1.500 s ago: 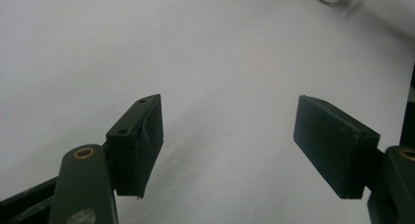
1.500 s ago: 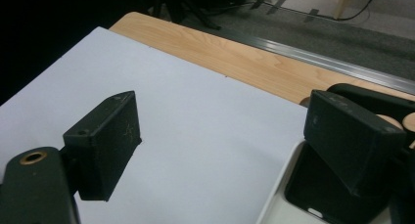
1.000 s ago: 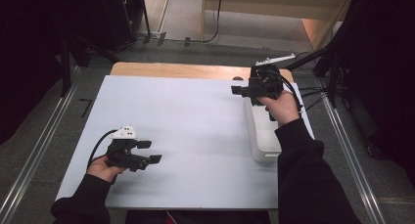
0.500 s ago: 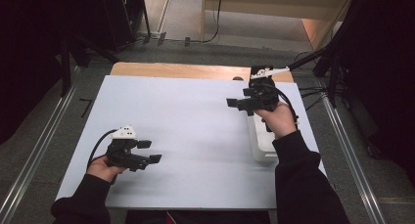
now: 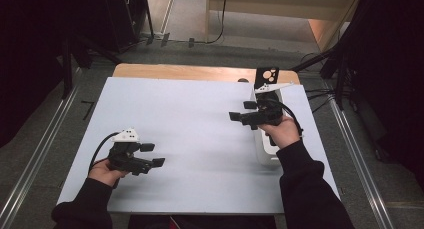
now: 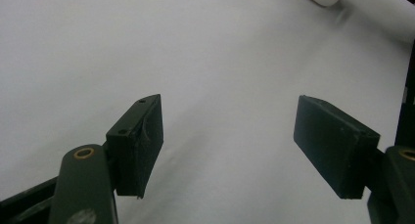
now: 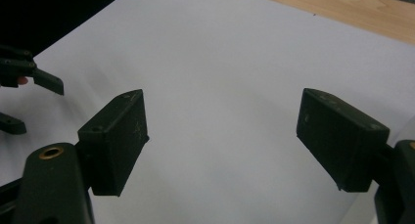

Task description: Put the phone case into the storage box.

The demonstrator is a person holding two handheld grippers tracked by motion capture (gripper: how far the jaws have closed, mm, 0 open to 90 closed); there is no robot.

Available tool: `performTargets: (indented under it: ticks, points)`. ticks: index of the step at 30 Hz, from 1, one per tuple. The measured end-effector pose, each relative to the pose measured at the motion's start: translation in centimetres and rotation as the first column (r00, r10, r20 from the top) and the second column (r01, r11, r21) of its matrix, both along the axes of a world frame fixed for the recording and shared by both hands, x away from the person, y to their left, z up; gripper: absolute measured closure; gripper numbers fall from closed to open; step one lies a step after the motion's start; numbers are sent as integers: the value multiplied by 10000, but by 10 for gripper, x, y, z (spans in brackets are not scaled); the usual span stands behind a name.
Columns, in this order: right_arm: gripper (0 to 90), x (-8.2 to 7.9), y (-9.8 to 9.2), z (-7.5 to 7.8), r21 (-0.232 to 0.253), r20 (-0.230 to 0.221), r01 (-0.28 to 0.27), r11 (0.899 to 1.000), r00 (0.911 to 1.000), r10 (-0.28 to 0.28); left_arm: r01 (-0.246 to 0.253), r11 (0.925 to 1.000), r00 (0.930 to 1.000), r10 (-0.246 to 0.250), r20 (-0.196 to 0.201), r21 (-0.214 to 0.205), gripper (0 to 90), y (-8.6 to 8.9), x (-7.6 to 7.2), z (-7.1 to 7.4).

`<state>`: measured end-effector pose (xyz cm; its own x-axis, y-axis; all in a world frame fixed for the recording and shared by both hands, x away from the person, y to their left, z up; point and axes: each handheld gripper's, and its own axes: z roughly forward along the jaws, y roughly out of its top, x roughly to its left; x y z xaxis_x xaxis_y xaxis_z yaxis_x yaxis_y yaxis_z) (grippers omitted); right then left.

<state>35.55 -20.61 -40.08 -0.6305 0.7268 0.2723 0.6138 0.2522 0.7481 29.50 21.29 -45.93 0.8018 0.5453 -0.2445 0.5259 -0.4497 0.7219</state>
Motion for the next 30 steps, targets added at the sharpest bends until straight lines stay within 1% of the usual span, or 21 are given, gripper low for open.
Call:
performTargets:
  ticks: [2,4,7,8,9,11,12,16,18,21,22,24,28,30]
  points:
    - [177,-6,-2,-1,55,-42,32,10000,10000,-32,-15,10000,10000,15,1,-13,264,0,0,0]
    - [178,-10,-4,-2,139,-53,-71,9999,10000,72,-15,10000,10000,15,-11,-9,264,0,0,0]
    - [179,-19,-5,-4,93,-78,-264,9996,9996,265,-12,10000,10000,12,3,-23,264,0,0,0]
    - [179,-21,-5,-4,35,-48,-231,9997,9997,231,13,10000,10000,-13,-10,-29,264,0,0,0]
    - [179,-22,-6,-5,32,86,-198,9998,9998,198,-29,10000,10000,29,-18,-24,264,0,0,0]
    - [181,-26,-7,-6,167,195,-336,9993,9993,332,-39,10000,10000,38,-11,-57,264,0,0,0]
    - [182,-29,-7,-7,135,300,-377,9992,9989,373,-34,10000,10000,34,-11,-38,264,0,0,0]
    - [188,-40,-5,-7,130,278,-631,9979,9976,627,-41,10000,10000,41,-14,-35,264,0,0,0]
    - [187,-44,-4,-7,76,272,-625,9980,9977,623,-46,10000,10000,46,-2,-37,264,0,0,0]
    - [187,-51,-2,-10,7,203,-734,9973,9971,734,-40,10000,10000,40,2,-78,264,0,-2,2]
    - [188,-53,-2,-12,-17,257,-795,9968,9965,795,-49,9999,10000,49,11,-99,264,0,-2,2]
    - [188,-58,1,-14,-84,177,-914,9958,9956,915,1,10000,10000,-1,25,-83,264,0,-2,2]
    - [188,-66,3,-19,94,-18,-1165,9931,9932,1166,36,10000,10000,-36,33,-67,264,0,-3,2]
    - [188,-71,4,-21,118,-6,-1280,9917,9918,1280,32,10000,10000,-32,40,-81,264,0,-4,2]
